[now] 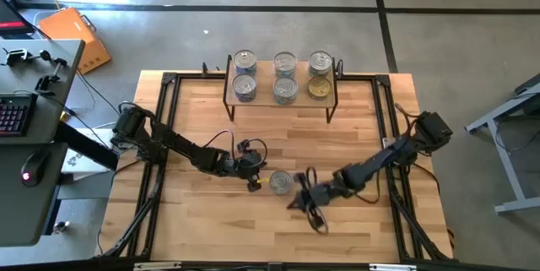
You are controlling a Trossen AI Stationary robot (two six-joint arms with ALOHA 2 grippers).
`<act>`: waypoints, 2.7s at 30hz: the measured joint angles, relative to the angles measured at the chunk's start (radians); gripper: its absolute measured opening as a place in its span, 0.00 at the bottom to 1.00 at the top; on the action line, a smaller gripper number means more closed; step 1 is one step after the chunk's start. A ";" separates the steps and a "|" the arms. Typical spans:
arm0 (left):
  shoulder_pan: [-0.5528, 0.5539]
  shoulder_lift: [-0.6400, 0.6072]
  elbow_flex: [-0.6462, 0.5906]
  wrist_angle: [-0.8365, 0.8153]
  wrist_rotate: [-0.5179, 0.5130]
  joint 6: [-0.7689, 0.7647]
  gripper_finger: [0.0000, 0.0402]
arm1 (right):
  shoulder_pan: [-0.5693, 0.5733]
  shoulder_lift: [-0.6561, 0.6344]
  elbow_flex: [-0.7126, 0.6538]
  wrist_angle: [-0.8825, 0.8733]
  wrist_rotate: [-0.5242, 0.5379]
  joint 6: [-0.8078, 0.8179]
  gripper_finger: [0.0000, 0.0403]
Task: Stack canned seafood by type on shelf
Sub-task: Stack the green tuna can on top of the other green tuna can on the shelf
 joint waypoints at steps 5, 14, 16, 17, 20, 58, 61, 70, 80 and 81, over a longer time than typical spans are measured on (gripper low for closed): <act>-0.002 0.000 0.000 0.010 0.120 0.002 0.00 | 0.076 0.038 -0.002 -0.030 0.105 -0.133 0.00; 0.000 0.052 0.000 0.049 0.151 0.000 0.00 | -0.013 0.109 0.000 0.063 0.088 -0.172 0.26; 0.001 0.084 0.000 0.086 0.151 -0.008 0.00 | -0.035 0.123 0.000 0.054 0.073 -0.233 0.34; 0.001 0.101 0.000 0.096 0.150 -0.012 0.00 | -0.043 0.127 0.000 0.053 0.071 -0.263 0.37; 0.001 0.141 0.000 0.157 0.138 -0.017 0.00 | -0.055 0.125 0.000 0.057 0.069 -0.322 0.40; -0.082 -0.028 -0.001 -0.022 -0.008 0.070 0.00 | 0.030 -0.053 -0.002 -0.197 0.378 -0.054 0.00; -0.082 -0.024 -0.001 -0.021 -0.010 0.071 0.00 | 0.016 -0.047 -0.002 -0.196 0.330 -0.028 0.00; -0.082 -0.024 -0.002 0.041 -0.011 0.107 0.00 | -0.005 -0.043 -0.002 -0.199 0.309 -0.056 0.02; -0.074 -0.024 -0.002 0.048 -0.009 0.117 0.00 | 0.013 0.016 -0.001 -0.278 0.210 -0.176 0.35; -0.071 -0.023 -0.001 0.062 -0.006 0.128 0.00 | 0.014 0.039 -0.001 -0.271 0.211 -0.192 0.36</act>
